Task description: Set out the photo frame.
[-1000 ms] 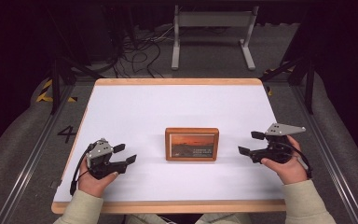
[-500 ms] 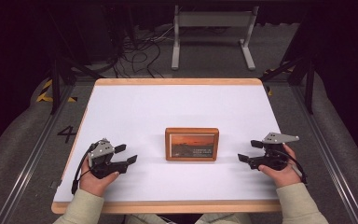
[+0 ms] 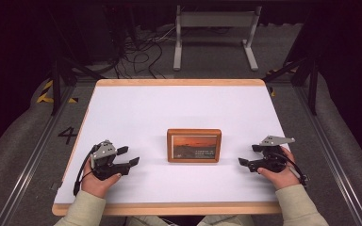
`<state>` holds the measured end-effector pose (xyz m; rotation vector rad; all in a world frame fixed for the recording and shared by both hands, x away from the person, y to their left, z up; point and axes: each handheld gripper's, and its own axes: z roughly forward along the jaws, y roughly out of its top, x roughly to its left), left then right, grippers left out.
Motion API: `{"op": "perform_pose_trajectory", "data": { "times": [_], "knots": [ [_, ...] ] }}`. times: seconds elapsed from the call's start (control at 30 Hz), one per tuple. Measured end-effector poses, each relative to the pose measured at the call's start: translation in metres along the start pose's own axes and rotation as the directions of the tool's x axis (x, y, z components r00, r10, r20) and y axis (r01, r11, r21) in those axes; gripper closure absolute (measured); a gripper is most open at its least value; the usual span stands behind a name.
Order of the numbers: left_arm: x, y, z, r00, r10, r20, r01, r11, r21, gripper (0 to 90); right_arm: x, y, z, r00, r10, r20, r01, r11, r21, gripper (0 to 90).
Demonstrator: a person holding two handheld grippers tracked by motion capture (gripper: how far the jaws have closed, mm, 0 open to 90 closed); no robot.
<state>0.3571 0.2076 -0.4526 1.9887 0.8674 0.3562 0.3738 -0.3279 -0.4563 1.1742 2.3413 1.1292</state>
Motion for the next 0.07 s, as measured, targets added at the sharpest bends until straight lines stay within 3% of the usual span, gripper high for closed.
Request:
{"op": "perform_pose_trajectory", "data": {
  "times": [0.07],
  "knots": [
    [-0.0004,0.0000,0.0004,1.0000,0.000,-0.001,0.000,1.0000,-0.001,35.5,0.0003,0.0007,-0.0007,1.0000,-0.002,0.003,0.002,1.000,-0.007,13.7]
  ]
}}
